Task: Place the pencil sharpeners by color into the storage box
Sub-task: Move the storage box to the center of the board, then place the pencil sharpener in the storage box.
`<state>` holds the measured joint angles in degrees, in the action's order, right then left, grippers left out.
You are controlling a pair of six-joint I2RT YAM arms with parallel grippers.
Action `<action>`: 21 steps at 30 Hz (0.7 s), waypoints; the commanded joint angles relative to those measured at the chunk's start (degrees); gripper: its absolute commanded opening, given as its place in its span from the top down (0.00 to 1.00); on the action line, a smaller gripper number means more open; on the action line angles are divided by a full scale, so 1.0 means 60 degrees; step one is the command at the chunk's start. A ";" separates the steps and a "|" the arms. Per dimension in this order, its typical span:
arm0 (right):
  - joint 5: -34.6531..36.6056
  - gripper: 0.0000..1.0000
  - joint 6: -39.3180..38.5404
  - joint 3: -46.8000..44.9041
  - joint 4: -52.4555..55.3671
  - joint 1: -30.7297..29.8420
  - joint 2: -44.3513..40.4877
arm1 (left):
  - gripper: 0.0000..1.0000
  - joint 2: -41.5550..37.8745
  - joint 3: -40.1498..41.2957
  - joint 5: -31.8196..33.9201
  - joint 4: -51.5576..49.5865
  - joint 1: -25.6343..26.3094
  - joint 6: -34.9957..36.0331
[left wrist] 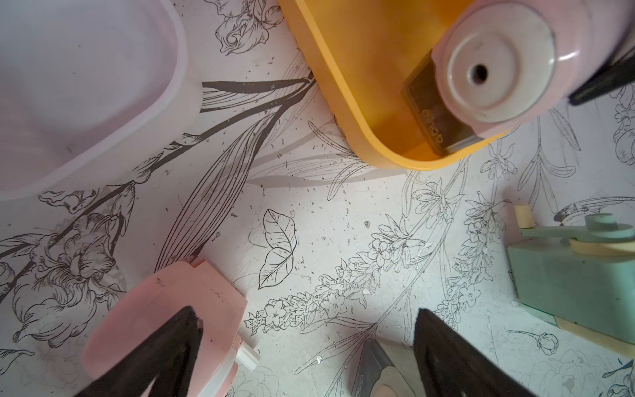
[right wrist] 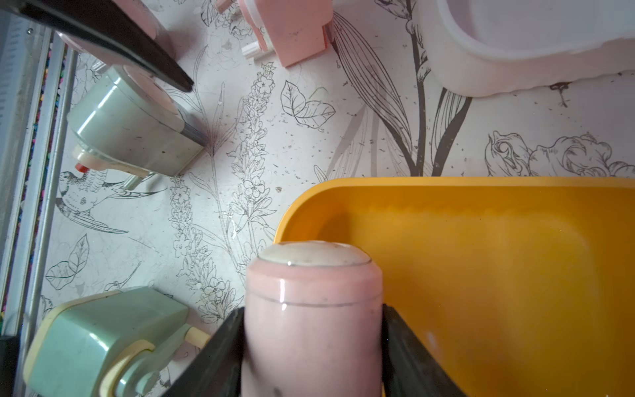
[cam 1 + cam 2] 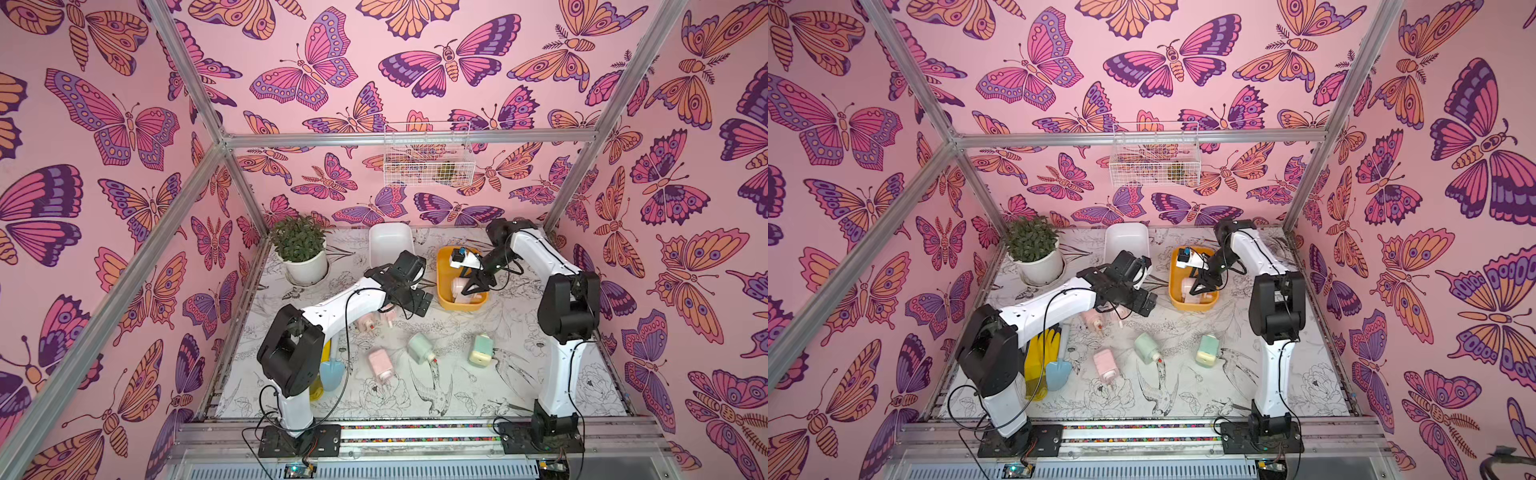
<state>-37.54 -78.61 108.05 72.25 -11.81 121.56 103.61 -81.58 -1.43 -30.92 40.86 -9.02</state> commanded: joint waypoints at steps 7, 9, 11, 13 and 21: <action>-0.0273 1.00 0.1017 -0.0267 -0.2306 0.0294 -0.0589 | 0.03 0.0473 -0.0517 -0.0926 0.0096 0.0021 -0.1386; 0.0040 1.00 0.1147 -0.0296 -0.2928 0.0321 -0.0471 | 0.04 0.0605 -0.0728 -0.0918 0.0113 0.0123 -0.1931; 0.0386 1.00 0.1064 0.0022 -0.3057 0.0339 -0.0151 | 0.03 0.0845 -0.0987 -0.0667 0.0111 0.0234 -0.2472; 0.0495 1.00 0.0754 0.0857 -0.2463 0.0386 0.0425 | 0.05 0.1304 -0.1333 -0.0690 0.0092 0.0315 -0.2717; 0.0825 1.00 0.0855 0.2491 -0.2194 0.0386 0.1753 | 0.21 0.2439 -0.2429 -0.0536 -0.0039 0.0411 -0.3521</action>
<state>-33.26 -73.89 121.60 59.11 -9.78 130.96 116.97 -94.26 -5.34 -30.04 43.18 -27.18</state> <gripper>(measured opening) 0.612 0.797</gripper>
